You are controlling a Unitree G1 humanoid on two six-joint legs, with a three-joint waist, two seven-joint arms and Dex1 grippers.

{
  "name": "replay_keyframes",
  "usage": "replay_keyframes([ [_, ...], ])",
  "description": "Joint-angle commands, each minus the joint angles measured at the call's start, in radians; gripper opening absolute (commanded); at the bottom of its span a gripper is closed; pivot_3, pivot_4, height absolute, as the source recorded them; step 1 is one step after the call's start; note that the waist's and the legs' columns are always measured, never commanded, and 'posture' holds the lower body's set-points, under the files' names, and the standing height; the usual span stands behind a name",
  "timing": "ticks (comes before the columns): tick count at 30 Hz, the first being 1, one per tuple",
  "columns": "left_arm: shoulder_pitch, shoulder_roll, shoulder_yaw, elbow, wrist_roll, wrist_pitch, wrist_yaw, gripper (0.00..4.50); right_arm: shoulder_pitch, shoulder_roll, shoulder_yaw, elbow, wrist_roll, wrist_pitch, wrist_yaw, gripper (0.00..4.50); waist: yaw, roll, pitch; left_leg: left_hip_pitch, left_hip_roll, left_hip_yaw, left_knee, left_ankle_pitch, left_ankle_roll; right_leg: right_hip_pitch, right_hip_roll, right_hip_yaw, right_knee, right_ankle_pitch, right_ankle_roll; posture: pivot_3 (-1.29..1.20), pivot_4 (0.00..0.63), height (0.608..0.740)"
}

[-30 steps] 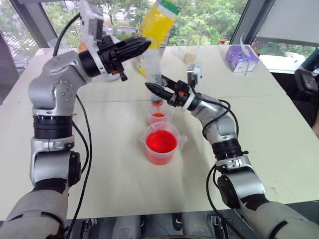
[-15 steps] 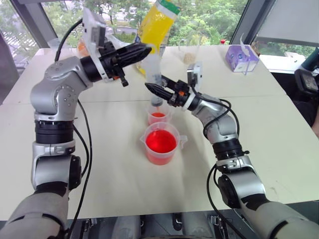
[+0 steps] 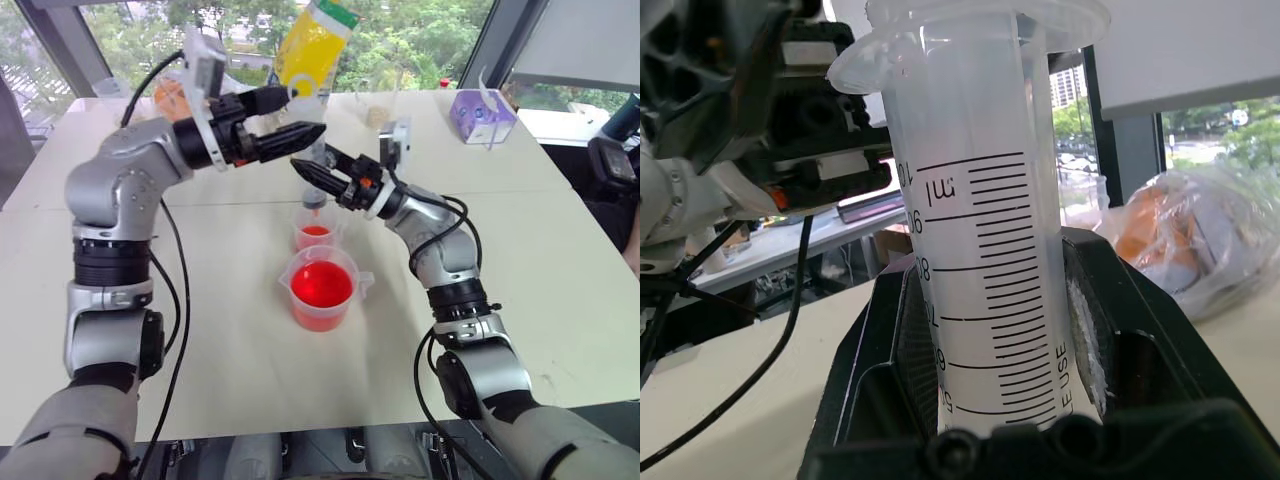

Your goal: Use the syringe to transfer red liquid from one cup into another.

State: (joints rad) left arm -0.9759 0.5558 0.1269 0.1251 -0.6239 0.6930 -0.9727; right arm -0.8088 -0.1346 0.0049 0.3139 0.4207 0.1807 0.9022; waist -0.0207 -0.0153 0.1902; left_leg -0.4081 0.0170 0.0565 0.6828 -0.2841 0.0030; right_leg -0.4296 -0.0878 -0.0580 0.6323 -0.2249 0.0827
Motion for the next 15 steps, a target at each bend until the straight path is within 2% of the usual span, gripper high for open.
replay_keyframes([
  [1, -0.001, 0.078, 0.079, -0.017, -0.031, 0.008, -0.017, 4.47, 0.012, 0.007, -0.002, -0.04, 0.019, 0.003, 0.004, 1.41, 0.0, 0.0, 0.0, 0.0, 0.0, 0.0, 0.0, 0.0, 0.0, 0.0, 0.0, 0.0, 0.0, 0.0, 0.0, 0.0, 0.15, 0.74],
  [10, 0.117, 0.159, 0.143, -0.126, -0.115, 0.088, -0.017, 4.47, -0.029, 0.001, -0.052, -0.077, 0.054, 0.043, -0.054, 1.41, 0.006, 0.0, 0.0, 0.0, 0.0, 0.0, 0.0, 0.0, 0.0, 0.0, -0.001, 0.0, 0.0, 0.0, 0.0, 0.0, 0.15, 0.74],
  [15, 0.254, 0.163, 0.132, -0.247, -0.146, 0.111, -0.01, 4.47, -0.136, -0.095, -0.139, -0.194, 0.137, 0.261, -0.197, 1.41, 0.006, 0.002, 0.001, -0.001, 0.0, 0.0, 0.0, 0.001, -0.002, -0.001, -0.002, 0.0, 0.0, 0.0, 0.0, 0.0, 0.15, 0.74],
])
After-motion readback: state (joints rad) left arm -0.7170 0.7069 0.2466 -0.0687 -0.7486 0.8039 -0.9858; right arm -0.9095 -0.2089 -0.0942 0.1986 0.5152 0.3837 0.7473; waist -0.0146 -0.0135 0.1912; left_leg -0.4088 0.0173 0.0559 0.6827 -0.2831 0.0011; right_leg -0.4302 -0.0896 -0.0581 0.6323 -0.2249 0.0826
